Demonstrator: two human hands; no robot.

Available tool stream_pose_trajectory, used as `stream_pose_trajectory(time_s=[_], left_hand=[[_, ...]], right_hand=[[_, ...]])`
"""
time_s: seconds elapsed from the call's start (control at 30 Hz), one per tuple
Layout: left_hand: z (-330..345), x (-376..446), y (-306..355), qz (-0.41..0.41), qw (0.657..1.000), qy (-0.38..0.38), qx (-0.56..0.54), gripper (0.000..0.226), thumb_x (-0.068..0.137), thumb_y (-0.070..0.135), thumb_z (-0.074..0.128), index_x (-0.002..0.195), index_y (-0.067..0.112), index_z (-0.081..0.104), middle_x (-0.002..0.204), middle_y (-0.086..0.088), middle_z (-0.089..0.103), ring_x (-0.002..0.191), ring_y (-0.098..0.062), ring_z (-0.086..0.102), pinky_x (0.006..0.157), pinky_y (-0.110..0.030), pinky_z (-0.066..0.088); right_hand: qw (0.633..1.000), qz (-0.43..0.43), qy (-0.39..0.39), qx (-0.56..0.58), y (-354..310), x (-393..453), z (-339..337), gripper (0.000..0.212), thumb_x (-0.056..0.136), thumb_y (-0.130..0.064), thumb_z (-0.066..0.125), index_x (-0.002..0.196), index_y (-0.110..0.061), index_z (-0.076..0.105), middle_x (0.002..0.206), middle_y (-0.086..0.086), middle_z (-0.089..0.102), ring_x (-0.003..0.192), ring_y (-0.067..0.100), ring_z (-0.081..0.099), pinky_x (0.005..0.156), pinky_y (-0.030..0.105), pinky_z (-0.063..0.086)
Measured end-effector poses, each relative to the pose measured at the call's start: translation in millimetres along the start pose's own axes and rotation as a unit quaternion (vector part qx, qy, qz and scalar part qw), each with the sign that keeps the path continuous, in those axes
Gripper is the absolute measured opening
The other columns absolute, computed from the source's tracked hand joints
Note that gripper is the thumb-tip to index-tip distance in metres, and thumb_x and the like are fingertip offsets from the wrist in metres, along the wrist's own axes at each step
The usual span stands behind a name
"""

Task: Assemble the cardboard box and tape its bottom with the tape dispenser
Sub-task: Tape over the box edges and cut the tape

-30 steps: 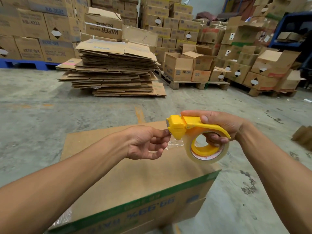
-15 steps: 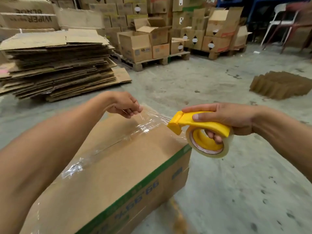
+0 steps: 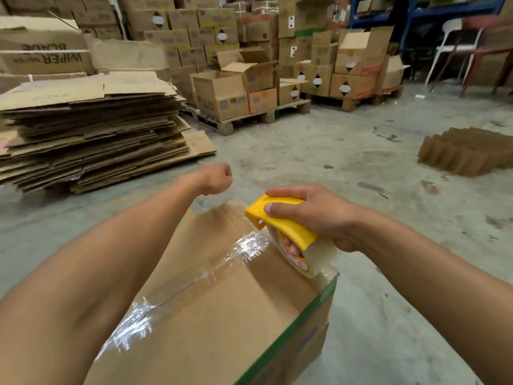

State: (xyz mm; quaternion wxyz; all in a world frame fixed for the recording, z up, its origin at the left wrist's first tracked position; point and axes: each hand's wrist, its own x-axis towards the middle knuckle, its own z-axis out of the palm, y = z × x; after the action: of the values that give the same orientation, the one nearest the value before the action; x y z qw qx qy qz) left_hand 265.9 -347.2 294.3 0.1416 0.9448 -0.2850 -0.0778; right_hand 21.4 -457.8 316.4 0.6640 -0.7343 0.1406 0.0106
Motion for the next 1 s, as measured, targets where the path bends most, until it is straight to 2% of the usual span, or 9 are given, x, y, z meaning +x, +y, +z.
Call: stream_pose_trajectory(time_s=[0.1, 0.17, 0.27, 0.43, 0.63, 0.77, 1.0], left_hand=[[10, 9, -5, 0.009, 0.999, 0.042, 0.015, 0.026, 0.099, 0.022, 0.042, 0.116, 0.008, 0.056, 0.118, -0.015, 0.060, 0.105, -0.031, 0.054, 0.080, -0.033, 0.039], [15, 14, -10, -0.003, 0.999, 0.041, -0.007, 0.024, 0.099, 0.021, 0.044, 0.112, 0.006, 0.057, 0.114, -0.015, 0.061, 0.098, -0.028, 0.052, 0.076, -0.031, 0.037], [19, 22, -21, -0.026, 0.998, 0.011, -0.063, 0.018, 0.098, 0.022, 0.048, 0.099, 0.007, 0.057, 0.098, -0.014, 0.059, 0.082, -0.026, 0.051, 0.070, -0.033, 0.043], [15, 24, -33, -0.051, 0.980, -0.041, -0.187, 0.013, 0.100, 0.022, 0.050, 0.100, 0.011, 0.057, 0.088, -0.004, 0.063, 0.077, -0.016, 0.062, 0.070, -0.029, 0.048], [19, 26, -39, -0.046, 0.981, -0.054, -0.180, 0.012, 0.096, 0.023, 0.057, 0.098, 0.012, 0.062, 0.082, -0.003, 0.061, 0.072, -0.016, 0.055, 0.071, -0.030, 0.052], [29, 26, -36, -0.066, 0.974, -0.061, -0.206, 0.008, 0.096, 0.022, 0.058, 0.094, 0.014, 0.060, 0.082, -0.005, 0.057, 0.069, -0.017, 0.050, 0.063, -0.029, 0.052], [34, 23, -39, -0.101, 0.962, -0.075, -0.243, 0.007, 0.098, 0.018, 0.051, 0.093, 0.017, 0.056, 0.081, -0.004, 0.050, 0.065, -0.017, 0.047, 0.058, -0.027, 0.044]], right_hand=[[1.000, 0.005, 0.002, -0.002, 0, 15, 2, 0.045, 0.091, -0.020, 0.070, 0.133, -0.027, 0.057, 0.048, 0.005, 0.064, 0.037, 0.026, 0.058, 0.041, 0.028, 0.051], [1.000, 0.012, -0.003, 0.000, -1, 23, 3, 0.045, 0.091, -0.020, 0.069, 0.134, -0.027, 0.056, 0.049, 0.008, 0.064, 0.037, 0.025, 0.058, 0.041, 0.028, 0.051], [1.000, 0.020, -0.011, 0.007, 1, 29, 3, 0.043, 0.092, -0.020, 0.068, 0.133, -0.026, 0.056, 0.048, 0.008, 0.063, 0.035, 0.024, 0.057, 0.039, 0.026, 0.049], [0.999, 0.025, -0.024, 0.011, 0, 35, -1, 0.041, 0.093, -0.020, 0.068, 0.132, -0.024, 0.056, 0.049, 0.010, 0.061, 0.036, 0.024, 0.056, 0.039, 0.025, 0.048], [0.999, 0.042, -0.027, -0.002, -3, 38, 3, 0.041, 0.092, -0.022, 0.069, 0.131, -0.028, 0.057, 0.048, 0.007, 0.063, 0.038, 0.025, 0.057, 0.041, 0.026, 0.050], [0.999, 0.047, -0.020, -0.006, -4, 44, 9, 0.044, 0.092, -0.021, 0.068, 0.133, -0.027, 0.056, 0.047, 0.006, 0.063, 0.037, 0.024, 0.058, 0.041, 0.029, 0.051], [0.997, 0.062, -0.026, -0.023, -8, 50, 4, 0.044, 0.092, -0.019, 0.067, 0.134, -0.024, 0.054, 0.049, 0.012, 0.063, 0.037, 0.025, 0.056, 0.040, 0.027, 0.049]])
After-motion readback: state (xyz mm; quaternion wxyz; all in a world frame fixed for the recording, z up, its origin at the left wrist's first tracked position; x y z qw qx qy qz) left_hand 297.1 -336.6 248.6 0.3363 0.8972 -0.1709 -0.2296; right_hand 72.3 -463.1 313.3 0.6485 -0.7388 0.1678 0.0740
